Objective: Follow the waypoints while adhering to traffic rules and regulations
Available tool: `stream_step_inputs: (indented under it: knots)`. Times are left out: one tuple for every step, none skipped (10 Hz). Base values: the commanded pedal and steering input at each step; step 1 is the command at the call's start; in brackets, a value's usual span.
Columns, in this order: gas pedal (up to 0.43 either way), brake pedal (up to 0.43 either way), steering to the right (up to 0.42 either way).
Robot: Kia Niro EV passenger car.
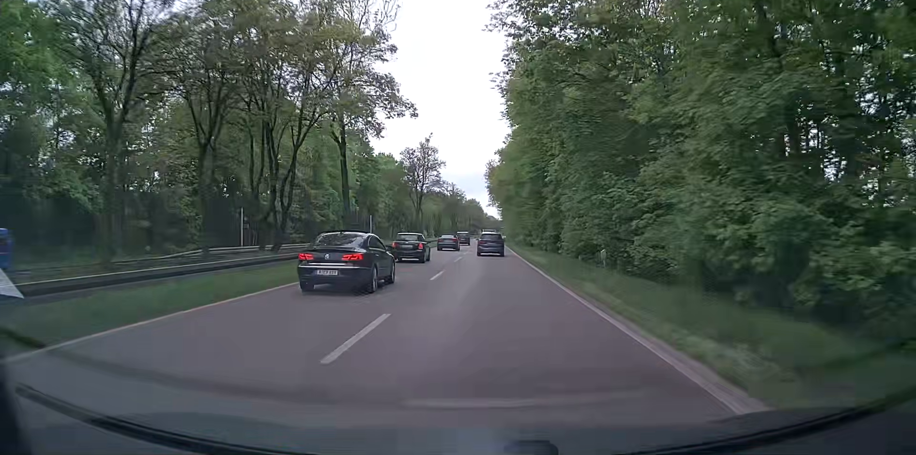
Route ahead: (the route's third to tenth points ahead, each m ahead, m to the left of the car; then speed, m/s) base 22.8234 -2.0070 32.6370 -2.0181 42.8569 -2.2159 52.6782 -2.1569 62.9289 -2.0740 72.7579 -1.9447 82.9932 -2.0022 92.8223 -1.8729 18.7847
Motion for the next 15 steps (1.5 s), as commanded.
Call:
stream_step_inputs:
  knots:
    - [0.177,0.000,-0.001]
    - [0.177,0.000,0.000]
    - [0.177,0.000,0.000]
    - [0.177,0.000,0.000]
    - [0.177,0.000,0.000]
    - [0.177,0.000,0.000]
    - [0.177,0.000,0.000]
    - [0.177,0.000,0.000]
    - [0.177,0.000,0.001]
    - [0.177,0.000,0.001]
    - [0.177,0.000,0.001]
    - [0.177,0.000,0.001]
    - [0.177,0.000,0.001]
    - [0.177,0.000,0.001]
    - [0.177,0.000,0.001]
